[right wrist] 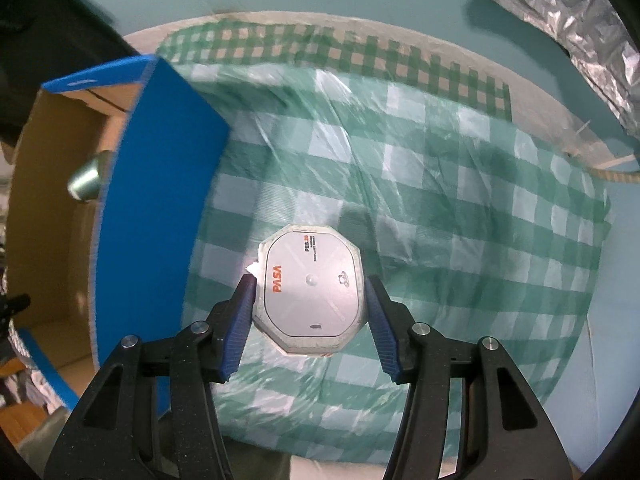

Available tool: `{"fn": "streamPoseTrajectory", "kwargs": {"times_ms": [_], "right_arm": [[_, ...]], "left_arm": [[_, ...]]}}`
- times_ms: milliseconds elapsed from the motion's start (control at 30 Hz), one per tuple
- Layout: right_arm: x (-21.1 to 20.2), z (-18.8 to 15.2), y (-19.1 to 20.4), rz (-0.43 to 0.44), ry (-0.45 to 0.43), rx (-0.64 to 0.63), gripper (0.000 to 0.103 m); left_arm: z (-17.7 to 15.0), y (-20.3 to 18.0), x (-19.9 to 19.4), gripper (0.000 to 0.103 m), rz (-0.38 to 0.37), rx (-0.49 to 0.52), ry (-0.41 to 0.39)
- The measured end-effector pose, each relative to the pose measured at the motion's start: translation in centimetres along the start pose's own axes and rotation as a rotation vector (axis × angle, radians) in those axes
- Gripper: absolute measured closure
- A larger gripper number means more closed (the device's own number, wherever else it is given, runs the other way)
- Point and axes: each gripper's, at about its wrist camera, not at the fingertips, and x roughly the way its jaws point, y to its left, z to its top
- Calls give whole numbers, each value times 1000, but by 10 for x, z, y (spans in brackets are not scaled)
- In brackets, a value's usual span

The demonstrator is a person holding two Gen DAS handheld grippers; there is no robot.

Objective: Organize rigid objects
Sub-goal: 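Carry the octagonal puck into the box with the right gripper and release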

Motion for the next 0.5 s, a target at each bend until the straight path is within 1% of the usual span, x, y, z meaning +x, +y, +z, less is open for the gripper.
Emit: {"fn": "streamPoseTrajectory", "kwargs": {"times_ms": [300,367,500], "right_arm": [[-41,4,30,54,-69,-45,48],[-44,8,35,66,-80,-65,48],[-54,9,58,82,-98,-113,48]], "left_arm": [[0,0,-1,98,0,3,-1],[0,0,-1,98,-1,1,-1],[0,0,-1,98,-1,2,-2]]}}
